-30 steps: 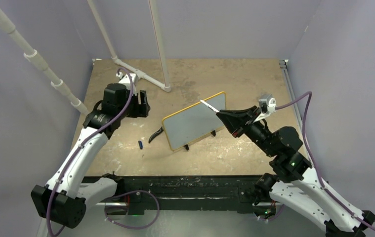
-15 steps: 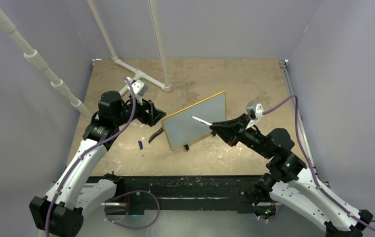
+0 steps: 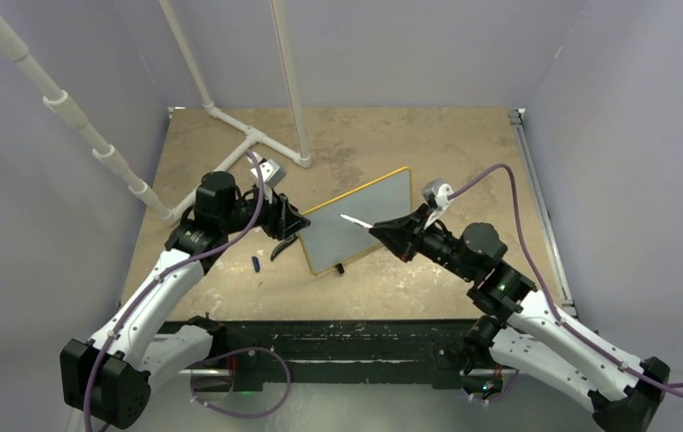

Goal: Write a sentence on the whiteboard
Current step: Hold the whiteboard at the center of the board, then write a sentence on the whiteboard.

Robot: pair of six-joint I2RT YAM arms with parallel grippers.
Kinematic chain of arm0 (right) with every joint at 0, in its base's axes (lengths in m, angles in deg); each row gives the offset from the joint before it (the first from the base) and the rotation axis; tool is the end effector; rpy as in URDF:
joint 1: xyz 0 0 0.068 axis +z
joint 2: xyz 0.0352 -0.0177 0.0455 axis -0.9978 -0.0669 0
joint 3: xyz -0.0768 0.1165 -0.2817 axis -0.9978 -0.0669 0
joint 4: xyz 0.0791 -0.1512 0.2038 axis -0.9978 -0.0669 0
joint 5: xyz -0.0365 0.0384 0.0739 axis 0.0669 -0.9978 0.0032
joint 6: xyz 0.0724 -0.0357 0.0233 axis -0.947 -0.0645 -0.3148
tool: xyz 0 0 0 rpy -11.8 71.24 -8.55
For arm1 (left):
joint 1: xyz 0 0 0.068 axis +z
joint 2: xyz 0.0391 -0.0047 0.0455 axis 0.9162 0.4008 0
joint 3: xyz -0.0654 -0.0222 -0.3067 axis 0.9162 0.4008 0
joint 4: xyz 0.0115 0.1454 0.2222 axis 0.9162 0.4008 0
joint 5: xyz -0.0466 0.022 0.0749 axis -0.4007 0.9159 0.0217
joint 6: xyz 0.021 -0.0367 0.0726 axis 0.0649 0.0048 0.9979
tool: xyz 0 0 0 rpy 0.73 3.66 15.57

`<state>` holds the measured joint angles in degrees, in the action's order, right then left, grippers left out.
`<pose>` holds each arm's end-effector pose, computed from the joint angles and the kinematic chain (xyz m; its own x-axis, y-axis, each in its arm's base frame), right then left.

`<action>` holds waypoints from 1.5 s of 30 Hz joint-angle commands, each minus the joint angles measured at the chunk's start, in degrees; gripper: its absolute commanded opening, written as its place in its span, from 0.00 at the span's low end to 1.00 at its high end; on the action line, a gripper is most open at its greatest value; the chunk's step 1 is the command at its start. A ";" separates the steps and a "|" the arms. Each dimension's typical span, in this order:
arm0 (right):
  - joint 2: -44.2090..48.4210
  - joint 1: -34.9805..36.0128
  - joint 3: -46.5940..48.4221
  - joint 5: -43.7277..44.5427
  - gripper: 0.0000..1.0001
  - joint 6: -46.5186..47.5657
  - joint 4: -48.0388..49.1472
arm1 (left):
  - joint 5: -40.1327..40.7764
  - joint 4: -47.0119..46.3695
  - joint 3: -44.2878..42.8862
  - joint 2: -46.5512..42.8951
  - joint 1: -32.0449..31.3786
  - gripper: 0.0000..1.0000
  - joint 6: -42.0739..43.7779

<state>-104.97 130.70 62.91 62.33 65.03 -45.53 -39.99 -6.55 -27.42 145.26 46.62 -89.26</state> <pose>0.1186 0.1335 0.3568 -0.2618 0.2428 -0.9341 -0.7645 0.5386 0.3542 0.2014 -0.1187 0.3278 -0.4590 0.0551 -0.8867 0.7356 0.5832 -0.3445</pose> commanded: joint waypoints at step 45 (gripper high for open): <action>-20.80 13.09 4.06 15.91 0.00 4.66 17.04 | 3.60 1.59 -0.20 -0.63 -2.40 0.00 6.20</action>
<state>-125.36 143.49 64.11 76.93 68.35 -31.78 -36.34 -3.87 -27.42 145.45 44.31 -85.00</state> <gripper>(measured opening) 0.115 0.094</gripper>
